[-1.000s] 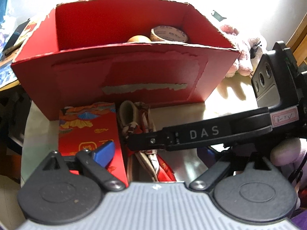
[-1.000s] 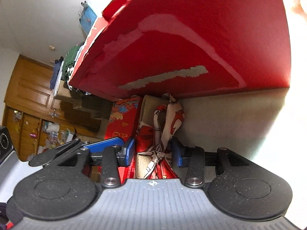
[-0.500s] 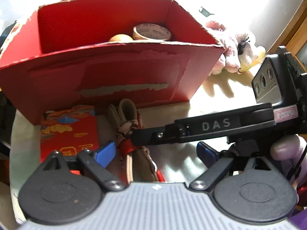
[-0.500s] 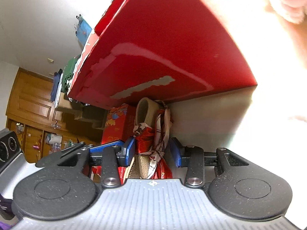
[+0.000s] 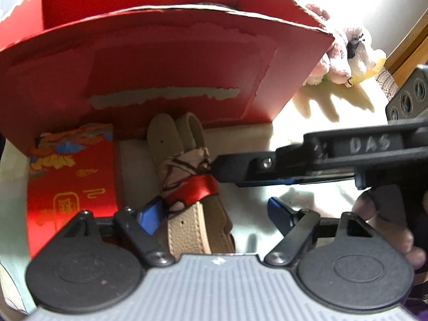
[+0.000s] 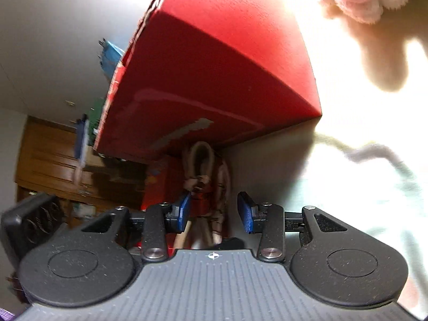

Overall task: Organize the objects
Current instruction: 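Grasp the beige cord bundle tied with red ribbon with the right gripper, then lift the cord bundle with the right gripper and carry it over the box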

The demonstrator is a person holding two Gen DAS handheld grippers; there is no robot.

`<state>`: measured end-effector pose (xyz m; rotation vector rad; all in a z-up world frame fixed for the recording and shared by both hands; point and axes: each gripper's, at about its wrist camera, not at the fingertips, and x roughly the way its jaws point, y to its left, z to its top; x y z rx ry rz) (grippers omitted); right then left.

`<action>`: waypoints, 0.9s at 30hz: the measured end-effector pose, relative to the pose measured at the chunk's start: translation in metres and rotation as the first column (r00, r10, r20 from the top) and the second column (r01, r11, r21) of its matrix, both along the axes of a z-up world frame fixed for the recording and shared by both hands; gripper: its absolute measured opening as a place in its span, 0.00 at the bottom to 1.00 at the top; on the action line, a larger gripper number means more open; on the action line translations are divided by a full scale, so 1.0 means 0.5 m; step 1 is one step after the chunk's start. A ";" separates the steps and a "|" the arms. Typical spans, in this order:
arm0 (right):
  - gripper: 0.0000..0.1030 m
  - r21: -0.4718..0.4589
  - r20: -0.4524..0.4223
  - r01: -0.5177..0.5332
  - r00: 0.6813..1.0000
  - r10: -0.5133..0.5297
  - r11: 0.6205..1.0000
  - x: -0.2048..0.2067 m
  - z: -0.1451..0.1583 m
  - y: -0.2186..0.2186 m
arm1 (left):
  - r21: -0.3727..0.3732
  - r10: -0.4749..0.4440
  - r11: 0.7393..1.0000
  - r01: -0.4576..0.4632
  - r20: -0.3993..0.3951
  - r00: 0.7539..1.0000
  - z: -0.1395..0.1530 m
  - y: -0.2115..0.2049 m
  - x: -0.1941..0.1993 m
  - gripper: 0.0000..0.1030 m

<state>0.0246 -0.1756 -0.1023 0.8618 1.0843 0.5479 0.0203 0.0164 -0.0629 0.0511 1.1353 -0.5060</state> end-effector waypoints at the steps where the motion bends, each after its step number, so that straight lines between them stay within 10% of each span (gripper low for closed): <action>1: 0.41 0.014 -0.004 -0.002 1.000 0.002 1.000 0.002 -0.004 0.002 | 0.005 0.000 1.000 0.000 0.003 1.000 -0.001 -0.002 -0.001 0.79; 27: 0.33 0.028 -0.028 -0.048 0.998 0.049 0.998 -0.008 -0.035 0.024 | 0.100 -0.052 0.994 0.044 0.079 0.995 -0.016 -0.027 -0.022 0.67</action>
